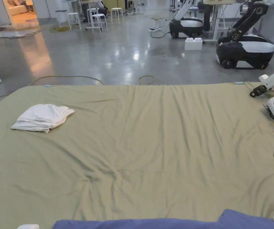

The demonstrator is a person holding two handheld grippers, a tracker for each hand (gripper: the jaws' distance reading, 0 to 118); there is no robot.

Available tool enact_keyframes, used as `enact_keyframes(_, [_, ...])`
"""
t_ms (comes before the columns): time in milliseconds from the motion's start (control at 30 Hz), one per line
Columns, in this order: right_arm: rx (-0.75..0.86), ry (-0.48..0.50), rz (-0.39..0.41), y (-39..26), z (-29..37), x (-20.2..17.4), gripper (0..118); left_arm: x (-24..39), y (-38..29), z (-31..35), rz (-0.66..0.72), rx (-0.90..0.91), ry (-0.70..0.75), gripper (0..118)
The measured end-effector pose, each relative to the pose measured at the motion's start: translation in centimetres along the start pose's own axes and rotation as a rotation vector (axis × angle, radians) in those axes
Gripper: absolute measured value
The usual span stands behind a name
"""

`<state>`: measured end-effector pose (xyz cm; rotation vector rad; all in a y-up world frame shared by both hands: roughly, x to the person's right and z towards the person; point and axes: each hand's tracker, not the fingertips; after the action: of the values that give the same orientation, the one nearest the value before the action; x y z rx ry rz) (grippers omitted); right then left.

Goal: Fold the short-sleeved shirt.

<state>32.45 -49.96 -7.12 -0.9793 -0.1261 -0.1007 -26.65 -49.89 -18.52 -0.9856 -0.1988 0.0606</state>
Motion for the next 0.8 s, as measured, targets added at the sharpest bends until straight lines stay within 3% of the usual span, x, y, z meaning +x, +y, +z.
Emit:
enact_keyframes(67, [-0.007,-0.015,0.0,0.2,-0.3,0.8,75,0.0,0.3,1.2,0.006,0.038,0.011,88])
enact_keyframes(267, [0.135,0.004,-0.015,1.9,4.4,1.3,73,2.9,2.3,10.8,-0.043,0.431,0.087,88])
enact_keyframes(433, [0.451,0.013,0.032,4.1,12.9,-1.4,73,7.4,3.7,21.1,-0.113,0.824,0.047,88])
enact_keyframes(533, [0.631,0.019,0.034,5.4,17.1,-3.4,73,10.4,3.1,24.4,-0.169,1.03,0.105,88])
enact_keyframes(667, [0.832,0.01,0.098,5.8,21.0,-6.7,73,13.9,1.9,26.3,-0.109,1.208,0.209,88])
enact_keyframes(800, [0.994,0.057,0.158,5.5,23.5,-9.1,68,15.7,1.0,28.3,-0.181,1.191,0.149,83])
